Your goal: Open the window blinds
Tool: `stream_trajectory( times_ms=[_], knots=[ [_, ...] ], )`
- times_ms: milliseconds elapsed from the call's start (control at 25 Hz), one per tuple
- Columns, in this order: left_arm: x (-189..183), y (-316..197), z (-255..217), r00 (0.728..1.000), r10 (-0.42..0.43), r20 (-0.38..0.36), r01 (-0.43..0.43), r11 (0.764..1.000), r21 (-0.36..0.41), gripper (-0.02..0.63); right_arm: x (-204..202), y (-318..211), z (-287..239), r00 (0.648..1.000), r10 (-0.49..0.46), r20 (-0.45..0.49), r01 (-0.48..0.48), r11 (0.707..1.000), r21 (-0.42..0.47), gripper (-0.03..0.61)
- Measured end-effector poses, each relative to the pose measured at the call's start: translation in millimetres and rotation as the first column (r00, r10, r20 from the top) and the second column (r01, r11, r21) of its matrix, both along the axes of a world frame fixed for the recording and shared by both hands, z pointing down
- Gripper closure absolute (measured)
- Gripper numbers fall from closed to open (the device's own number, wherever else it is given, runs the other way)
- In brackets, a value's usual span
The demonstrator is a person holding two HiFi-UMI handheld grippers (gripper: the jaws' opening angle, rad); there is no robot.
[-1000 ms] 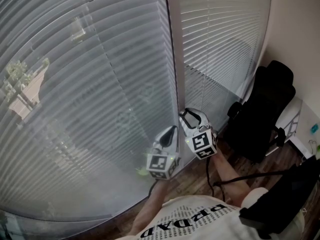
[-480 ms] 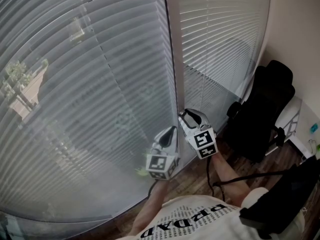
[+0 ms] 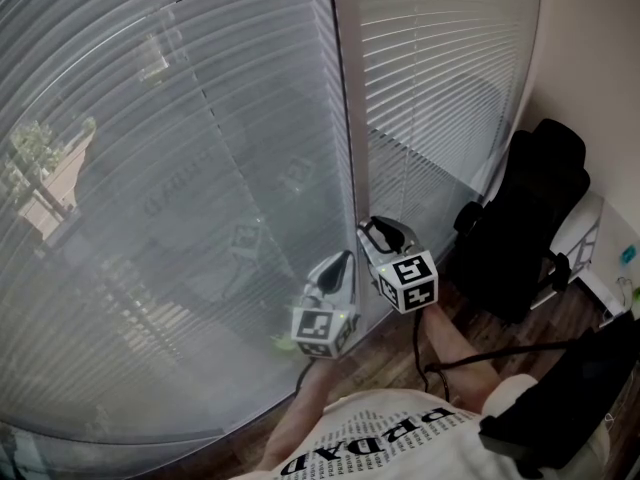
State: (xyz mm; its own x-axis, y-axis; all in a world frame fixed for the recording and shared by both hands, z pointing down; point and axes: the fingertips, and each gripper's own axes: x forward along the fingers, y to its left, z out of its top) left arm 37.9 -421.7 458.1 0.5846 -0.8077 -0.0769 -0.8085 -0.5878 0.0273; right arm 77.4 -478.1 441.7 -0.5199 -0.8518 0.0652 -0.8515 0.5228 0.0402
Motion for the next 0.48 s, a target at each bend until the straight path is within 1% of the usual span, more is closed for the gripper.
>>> stream_trajectory(
  times_ms=[200,360,480],
  knots=[
    [1.7,2.1,0.1,1.000,0.004,-0.004,-0.004,1.000,-0.005,0.620,1.5,-0.3,0.5,0.997,0.000,0.078,0.004,0.999,-0.048,0.445],
    [1.6,3.1,0.2,1.000,0.005,-0.005,-0.005,1.000,-0.005,0.621,1.6,-0.2,0.8,0.996,0.006,0.086,-0.001,0.999,-0.054,0.445],
    [2.2,4.0,1.2,1.000,0.007,-0.004,-0.007,1.000,-0.008,0.621,1.3,-0.2,0.8,0.998,0.006,0.057,-0.005,0.999,-0.033,0.445]
  ],
)
